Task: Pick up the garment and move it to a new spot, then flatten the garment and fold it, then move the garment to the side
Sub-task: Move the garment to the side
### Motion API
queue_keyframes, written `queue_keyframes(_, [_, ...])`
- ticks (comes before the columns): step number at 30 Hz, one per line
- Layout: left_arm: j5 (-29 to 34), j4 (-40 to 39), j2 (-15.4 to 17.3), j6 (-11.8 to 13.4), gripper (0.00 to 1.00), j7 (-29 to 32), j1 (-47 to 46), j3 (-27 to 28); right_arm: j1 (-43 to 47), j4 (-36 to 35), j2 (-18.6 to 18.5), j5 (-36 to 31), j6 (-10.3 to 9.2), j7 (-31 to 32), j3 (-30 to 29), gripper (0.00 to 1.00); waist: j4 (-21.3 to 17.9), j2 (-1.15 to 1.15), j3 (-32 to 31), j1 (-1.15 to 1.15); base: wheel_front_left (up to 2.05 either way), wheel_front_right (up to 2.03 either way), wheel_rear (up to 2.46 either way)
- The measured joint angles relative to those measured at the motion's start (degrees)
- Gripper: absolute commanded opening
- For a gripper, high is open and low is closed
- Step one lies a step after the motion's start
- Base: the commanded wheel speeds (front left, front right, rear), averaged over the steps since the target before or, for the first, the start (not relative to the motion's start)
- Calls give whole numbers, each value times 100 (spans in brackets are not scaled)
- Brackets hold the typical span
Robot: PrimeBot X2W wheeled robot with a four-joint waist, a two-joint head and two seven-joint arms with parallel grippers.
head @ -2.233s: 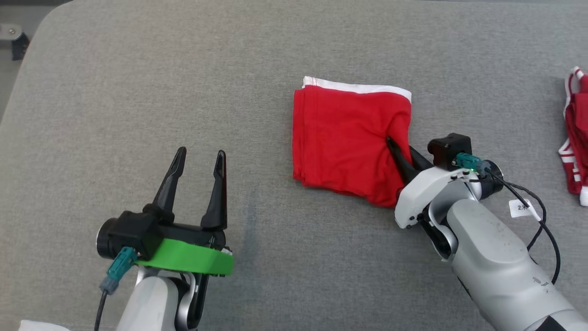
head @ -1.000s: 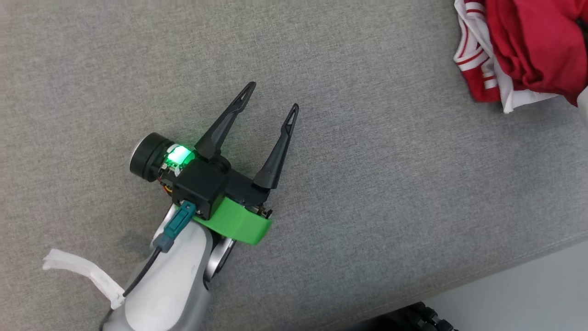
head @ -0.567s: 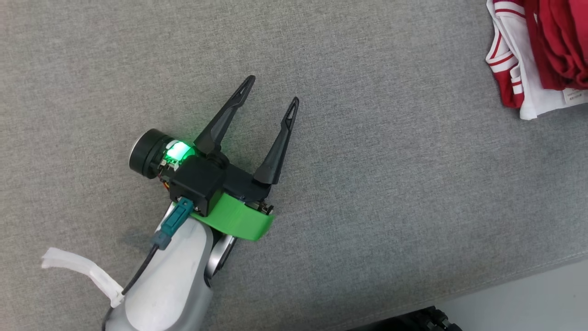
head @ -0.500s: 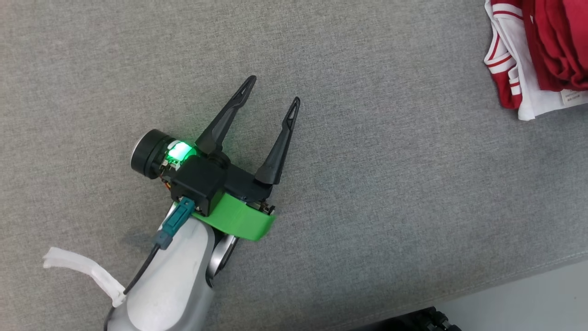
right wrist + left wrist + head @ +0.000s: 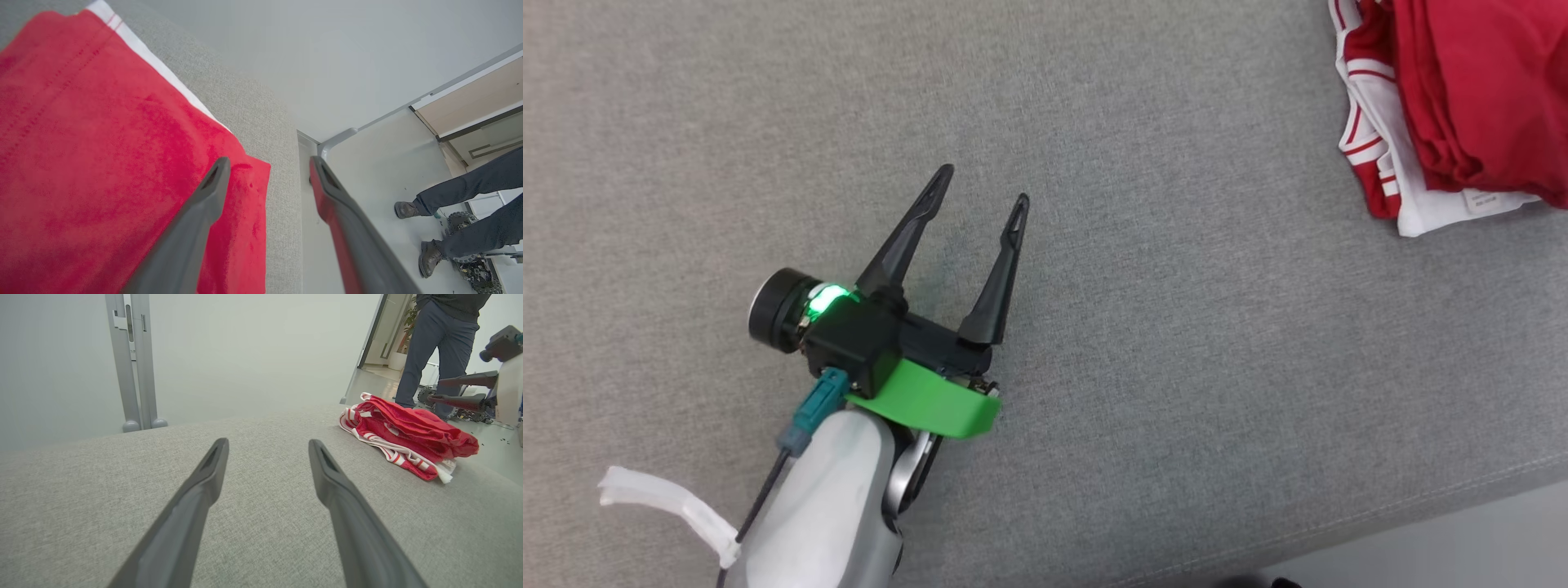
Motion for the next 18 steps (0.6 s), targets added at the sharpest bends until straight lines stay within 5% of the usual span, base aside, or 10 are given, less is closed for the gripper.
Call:
queue_keyframes(8, [-96,-162,-38,-3,100,-1,383,602,377,-1198,582,560,0,-69,-503,100,108,0,-614,0,0,0,0])
queue_keyframes(18, [-348,-398,-48,33,100,-1,894,1222,2261,-3452,2025,550,-2,-75,-1863,100,436,0,-1208,0,0,0,0])
